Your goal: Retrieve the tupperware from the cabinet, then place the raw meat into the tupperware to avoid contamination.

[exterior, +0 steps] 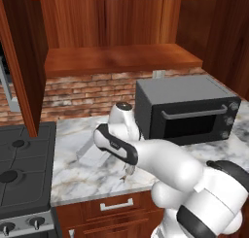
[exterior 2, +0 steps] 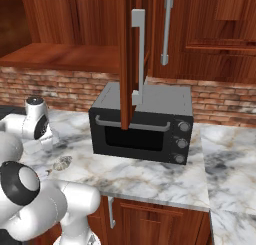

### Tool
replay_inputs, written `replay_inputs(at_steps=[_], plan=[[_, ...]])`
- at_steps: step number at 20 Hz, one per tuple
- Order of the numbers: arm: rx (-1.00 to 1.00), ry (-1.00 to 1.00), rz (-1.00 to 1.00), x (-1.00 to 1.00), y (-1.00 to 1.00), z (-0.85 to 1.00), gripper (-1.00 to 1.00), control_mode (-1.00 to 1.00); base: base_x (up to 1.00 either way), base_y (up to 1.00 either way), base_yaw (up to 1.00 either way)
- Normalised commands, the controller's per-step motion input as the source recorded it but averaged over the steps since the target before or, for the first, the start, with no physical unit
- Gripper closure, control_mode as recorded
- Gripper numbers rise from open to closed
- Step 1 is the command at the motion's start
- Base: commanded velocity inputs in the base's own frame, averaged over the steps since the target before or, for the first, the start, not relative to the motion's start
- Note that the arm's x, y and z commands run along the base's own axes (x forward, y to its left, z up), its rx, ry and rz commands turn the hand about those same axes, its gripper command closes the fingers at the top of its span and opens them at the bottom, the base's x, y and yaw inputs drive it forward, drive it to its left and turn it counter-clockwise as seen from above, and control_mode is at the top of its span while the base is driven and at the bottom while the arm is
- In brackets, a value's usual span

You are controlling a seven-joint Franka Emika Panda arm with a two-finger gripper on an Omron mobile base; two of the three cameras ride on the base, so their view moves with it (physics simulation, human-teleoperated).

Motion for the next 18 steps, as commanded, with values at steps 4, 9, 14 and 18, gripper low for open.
replay_inputs(at_steps=[4,9,14,18], plan=[[-0.06,0.00,0.03,0.10,0.00,-0.61,1.00,-1.00,0.00,0.00,0.00],[-0.07,0.00,0.03,0.16,0.00,-0.52,1.00,-1.00,0.00,0.00,0.00],[-0.02,-0.01,0.03,0.13,0.00,-0.28,1.00,-1.00,0.00,0.00,0.00],[0.00,0.00,0.00,0.03,0.04,-0.11,1.00,-1.00,0.00,0.00,0.00]])
